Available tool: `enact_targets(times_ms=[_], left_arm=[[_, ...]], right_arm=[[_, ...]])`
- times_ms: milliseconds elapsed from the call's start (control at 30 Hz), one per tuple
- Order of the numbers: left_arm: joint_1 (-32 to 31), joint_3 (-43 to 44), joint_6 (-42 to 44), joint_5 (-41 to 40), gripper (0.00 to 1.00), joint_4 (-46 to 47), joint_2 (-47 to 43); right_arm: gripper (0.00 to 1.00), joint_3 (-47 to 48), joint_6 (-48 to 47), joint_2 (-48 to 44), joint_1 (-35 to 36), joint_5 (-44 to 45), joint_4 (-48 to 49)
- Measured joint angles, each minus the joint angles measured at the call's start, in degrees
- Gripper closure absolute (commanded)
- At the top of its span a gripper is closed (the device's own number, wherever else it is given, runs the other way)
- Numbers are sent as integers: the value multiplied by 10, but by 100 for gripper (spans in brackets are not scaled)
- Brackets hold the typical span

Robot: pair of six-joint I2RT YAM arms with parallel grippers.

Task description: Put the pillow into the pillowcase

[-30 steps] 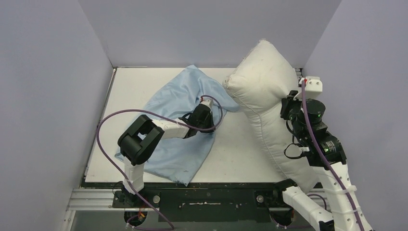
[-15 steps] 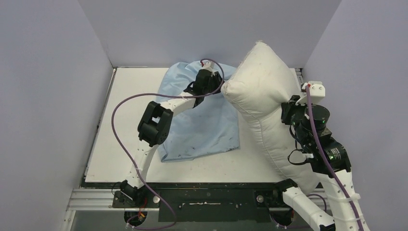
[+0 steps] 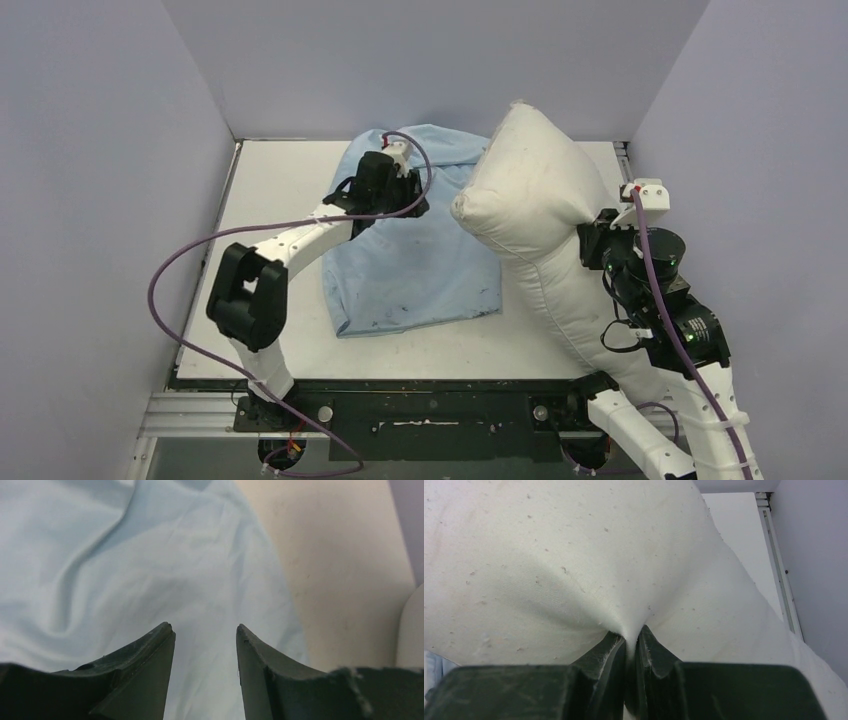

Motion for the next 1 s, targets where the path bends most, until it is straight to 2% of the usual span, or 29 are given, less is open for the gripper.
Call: enact_targets(times_ms=[267, 467, 667, 1000], left_arm=[[-40, -139, 208, 0, 52, -112, -158], [-108, -244, 355, 28, 52, -126, -253], [-156, -310, 454, 81, 53, -134, -257], [-210, -313, 535, 96, 53, -167, -219]], right_arm=[[100, -2, -1, 0, 0, -6, -1], [100, -7, -1, -4, 0, -6, 2], [100, -7, -1, -4, 0, -4, 2], [100, -12, 2, -5, 0, -3, 3]])
